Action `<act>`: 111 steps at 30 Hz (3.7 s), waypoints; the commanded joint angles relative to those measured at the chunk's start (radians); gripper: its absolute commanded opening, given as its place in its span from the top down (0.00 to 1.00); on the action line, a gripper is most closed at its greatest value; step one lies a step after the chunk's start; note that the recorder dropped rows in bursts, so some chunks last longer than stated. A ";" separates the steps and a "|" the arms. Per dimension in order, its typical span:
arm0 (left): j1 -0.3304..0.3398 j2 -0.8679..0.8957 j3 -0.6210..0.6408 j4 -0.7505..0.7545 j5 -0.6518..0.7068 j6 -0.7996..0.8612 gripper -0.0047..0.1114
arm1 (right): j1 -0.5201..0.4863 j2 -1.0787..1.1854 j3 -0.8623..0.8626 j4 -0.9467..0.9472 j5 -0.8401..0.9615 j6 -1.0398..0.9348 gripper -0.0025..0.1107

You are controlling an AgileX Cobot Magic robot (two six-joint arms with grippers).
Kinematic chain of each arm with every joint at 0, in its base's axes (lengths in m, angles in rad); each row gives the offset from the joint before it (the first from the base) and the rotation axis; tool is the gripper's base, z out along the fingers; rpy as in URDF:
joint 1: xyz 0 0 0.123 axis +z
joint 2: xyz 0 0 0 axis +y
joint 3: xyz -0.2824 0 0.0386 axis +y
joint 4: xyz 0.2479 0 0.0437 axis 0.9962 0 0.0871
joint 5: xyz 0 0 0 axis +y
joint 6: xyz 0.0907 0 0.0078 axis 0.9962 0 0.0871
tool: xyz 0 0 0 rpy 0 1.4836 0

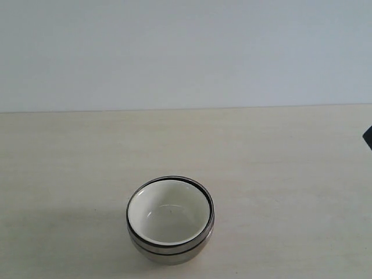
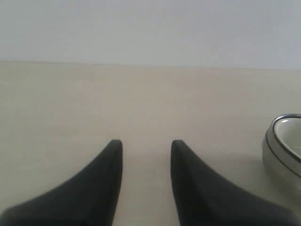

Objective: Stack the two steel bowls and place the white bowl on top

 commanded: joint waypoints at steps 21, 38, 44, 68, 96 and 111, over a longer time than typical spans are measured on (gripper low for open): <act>0.002 -0.002 0.004 0.004 0.005 -0.008 0.68 | -0.532 -0.692 0.000 -0.002 0.635 -0.321 0.98; 0.002 -0.002 0.004 0.004 0.005 -0.008 0.68 | -0.529 -0.692 0.070 -0.198 0.766 -0.209 0.98; 0.002 -0.002 0.004 0.004 0.005 -0.008 0.68 | -0.529 -0.692 0.070 -0.495 0.852 0.009 0.98; 0.002 -0.002 0.004 0.004 0.005 -0.008 0.68 | -0.527 -0.692 0.070 -0.518 1.090 0.021 0.98; 0.002 -0.002 0.004 0.004 0.005 -0.008 0.68 | -0.527 -0.692 0.070 -0.518 1.090 0.023 0.98; 0.002 -0.002 0.004 0.004 0.005 -0.008 0.68 | -0.527 -0.692 0.070 -0.518 1.090 0.023 0.98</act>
